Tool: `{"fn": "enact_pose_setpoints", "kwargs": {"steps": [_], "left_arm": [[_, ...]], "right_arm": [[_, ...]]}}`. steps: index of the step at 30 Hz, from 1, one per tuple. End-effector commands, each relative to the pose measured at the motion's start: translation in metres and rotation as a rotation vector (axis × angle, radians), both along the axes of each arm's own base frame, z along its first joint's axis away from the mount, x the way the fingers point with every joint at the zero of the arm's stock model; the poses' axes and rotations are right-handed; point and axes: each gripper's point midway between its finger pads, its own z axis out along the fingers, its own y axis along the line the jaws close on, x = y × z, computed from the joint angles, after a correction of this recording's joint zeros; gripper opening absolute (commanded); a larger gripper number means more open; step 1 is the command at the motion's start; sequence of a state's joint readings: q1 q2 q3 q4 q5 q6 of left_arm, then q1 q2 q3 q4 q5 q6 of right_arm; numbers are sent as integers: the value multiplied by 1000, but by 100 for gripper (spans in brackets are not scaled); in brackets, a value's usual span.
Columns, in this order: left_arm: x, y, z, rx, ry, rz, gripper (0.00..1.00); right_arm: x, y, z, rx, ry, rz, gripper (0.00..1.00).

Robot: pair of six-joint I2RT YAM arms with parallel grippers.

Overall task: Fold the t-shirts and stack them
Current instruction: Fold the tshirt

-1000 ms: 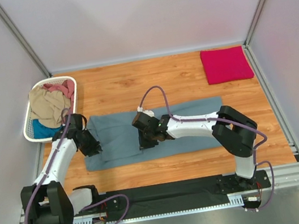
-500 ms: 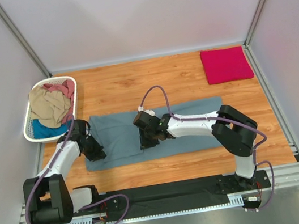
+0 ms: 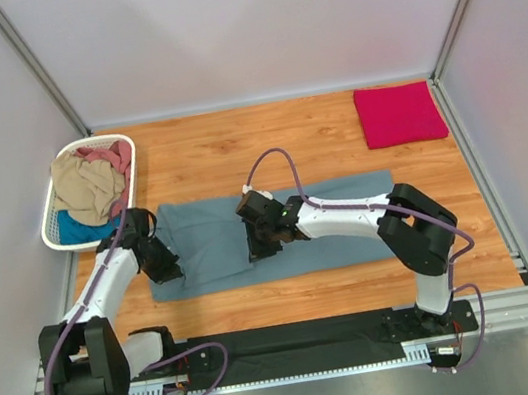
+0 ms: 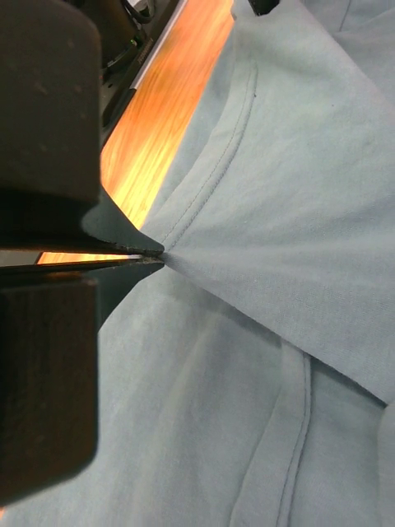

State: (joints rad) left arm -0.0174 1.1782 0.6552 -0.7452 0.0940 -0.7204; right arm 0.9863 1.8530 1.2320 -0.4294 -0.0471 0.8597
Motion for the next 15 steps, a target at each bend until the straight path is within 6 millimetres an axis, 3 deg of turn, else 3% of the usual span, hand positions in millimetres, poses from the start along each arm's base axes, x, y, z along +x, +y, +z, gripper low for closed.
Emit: {"fn": "enact_pose_setpoints", "kwargs": {"steps": [1,6,11,15], "left_arm": [[-6,7,6,26,16,60,0],[2,8,18,32,-41,68,0],[14,25,37,136,-67,14,4],[54,17,55,101,-215,-45,15]], "right_arm": [[0,4,30,56,-22,37,0],[0,2,28,61,-7,38,0],[6,-8,16,25,-1,31,1],[3,-10,-4,-19,27,61,1]]}}
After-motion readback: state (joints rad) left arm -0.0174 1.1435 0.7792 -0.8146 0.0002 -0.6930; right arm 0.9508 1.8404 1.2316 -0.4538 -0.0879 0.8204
